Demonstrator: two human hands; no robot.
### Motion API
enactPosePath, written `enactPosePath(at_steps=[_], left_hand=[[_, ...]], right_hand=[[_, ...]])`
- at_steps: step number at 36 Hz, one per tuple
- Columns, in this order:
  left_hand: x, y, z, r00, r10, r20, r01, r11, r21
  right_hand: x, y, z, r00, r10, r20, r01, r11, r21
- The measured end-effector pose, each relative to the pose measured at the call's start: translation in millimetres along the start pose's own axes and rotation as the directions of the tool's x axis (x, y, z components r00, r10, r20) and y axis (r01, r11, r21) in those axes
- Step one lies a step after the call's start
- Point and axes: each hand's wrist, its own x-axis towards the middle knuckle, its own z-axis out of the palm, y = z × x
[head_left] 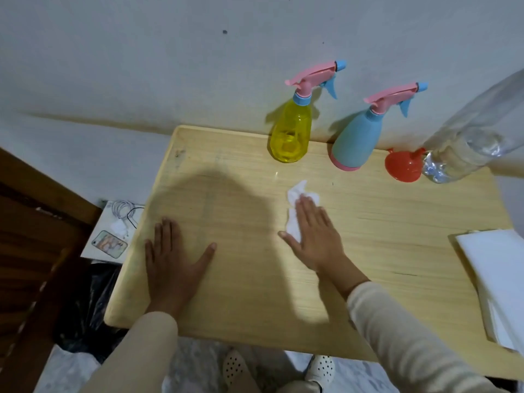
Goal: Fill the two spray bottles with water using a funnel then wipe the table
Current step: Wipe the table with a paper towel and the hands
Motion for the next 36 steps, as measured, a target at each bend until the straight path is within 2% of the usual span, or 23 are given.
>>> enactPosePath(at_steps=[3, 7, 9, 11, 13, 15, 20, 23, 30, 36], left_hand=[[0, 0, 0, 1.0, 0.003, -0.003, -0.003, 1.0, 0.007], [-1, 0, -1, 1.0, 0.01, -0.002, -0.01, 1.0, -0.015], [-1, 0, -2, 1.0, 0.01, -0.003, -0.01, 1.0, -0.013], [-1, 1, -2, 1.0, 0.009, -0.009, -0.009, 1.0, -0.013], [0, 0, -1, 1.0, 0.009, -0.005, -0.009, 1.0, -0.005], [0, -1, 1, 1.0, 0.011, -0.001, -0.011, 1.0, 0.004], [0, -2, 3, 1.0, 0.027, 0.004, -0.027, 1.0, 0.005], [0, -3, 3, 1.0, 0.03, 0.003, -0.03, 1.0, -0.01], [2, -4, 7, 1.0, 0.022, -0.003, -0.022, 1.0, 0.003], [3, -4, 9, 0.999, 0.025, -0.028, -0.025, 1.0, -0.009]], right_hand=[[-8, 28, -8, 0.974, 0.224, -0.024, -0.223, 0.974, 0.028], [-26, 58, -19, 0.844, 0.536, -0.039, -0.533, 0.844, 0.063], [-34, 64, -22, 0.775, 0.631, -0.027, -0.627, 0.774, 0.092], [-34, 64, -24, 0.751, 0.66, -0.038, -0.643, 0.743, 0.187], [-29, 59, -24, 0.755, 0.652, -0.068, -0.607, 0.734, 0.304], [-22, 46, -18, 0.786, 0.611, -0.1, -0.548, 0.762, 0.346], [-5, -17, 7, 0.904, 0.404, -0.139, -0.366, 0.9, 0.234], [13, -50, 15, 0.942, 0.312, -0.121, -0.286, 0.939, 0.19], [61, -102, 20, 0.983, 0.16, -0.095, -0.142, 0.975, 0.17], [102, -140, 22, 0.985, 0.155, -0.081, -0.139, 0.976, 0.17]])
